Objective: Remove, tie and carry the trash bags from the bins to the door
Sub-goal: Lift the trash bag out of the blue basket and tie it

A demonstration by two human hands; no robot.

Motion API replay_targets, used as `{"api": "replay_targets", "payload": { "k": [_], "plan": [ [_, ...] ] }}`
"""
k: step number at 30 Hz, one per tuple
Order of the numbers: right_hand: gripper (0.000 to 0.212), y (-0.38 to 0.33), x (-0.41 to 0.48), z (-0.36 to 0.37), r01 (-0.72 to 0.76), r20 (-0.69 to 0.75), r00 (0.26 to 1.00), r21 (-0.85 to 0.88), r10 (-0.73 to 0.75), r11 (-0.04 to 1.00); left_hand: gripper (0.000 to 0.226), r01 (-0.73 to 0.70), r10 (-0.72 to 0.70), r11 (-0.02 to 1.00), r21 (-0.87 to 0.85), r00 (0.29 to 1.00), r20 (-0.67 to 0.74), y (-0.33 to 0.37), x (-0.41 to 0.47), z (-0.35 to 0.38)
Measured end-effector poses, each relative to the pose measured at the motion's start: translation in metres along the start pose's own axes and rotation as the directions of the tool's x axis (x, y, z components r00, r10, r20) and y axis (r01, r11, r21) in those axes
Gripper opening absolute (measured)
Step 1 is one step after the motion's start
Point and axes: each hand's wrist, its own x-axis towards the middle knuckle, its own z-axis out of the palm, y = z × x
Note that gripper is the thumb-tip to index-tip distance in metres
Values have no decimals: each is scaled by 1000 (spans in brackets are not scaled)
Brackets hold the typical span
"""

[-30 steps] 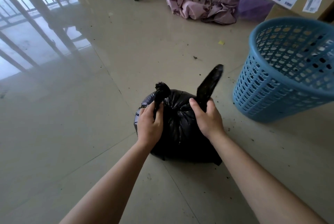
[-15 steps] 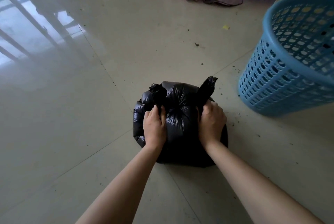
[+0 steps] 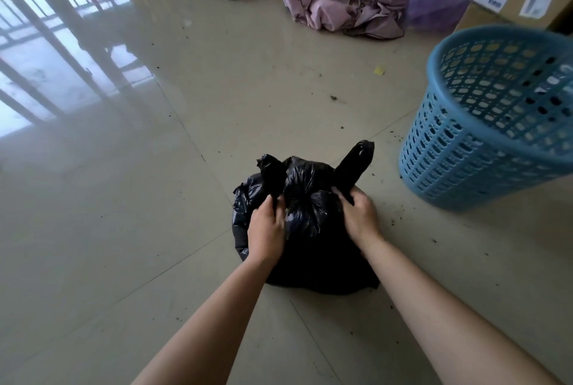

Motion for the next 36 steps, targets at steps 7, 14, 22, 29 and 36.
{"api": "replay_targets", "payload": {
  "k": [7, 14, 22, 29, 36],
  "plan": [
    [15, -72, -10, -25, 87, -210, 978, 383, -5, 920, 43, -115, 141, 989, 96, 933, -331, 57, -9, -32],
    [48, -92, -12, -24, 234, -329, 911, -88, -250, 968, 39, -112, -45, 887, -447, 945, -325, 102, -14, -49],
    [48, -60, -13, -51, -72, -308, 949, -22, 62, 997, 41, 165, -297, 847, -505, 935, -192, 76, -19, -62],
    [35, -101, -32, -58, 246, -168, 967, 435, -190, 866, 39, -232, 167, 877, -421, 968, -186, 115, -26, -78],
    [46, -102, -30, -41, 332, 212, 925, -47, -315, 942, 2, 182, -87, 582, -792, 983, 162, 125, -24, -83]
  ]
}}
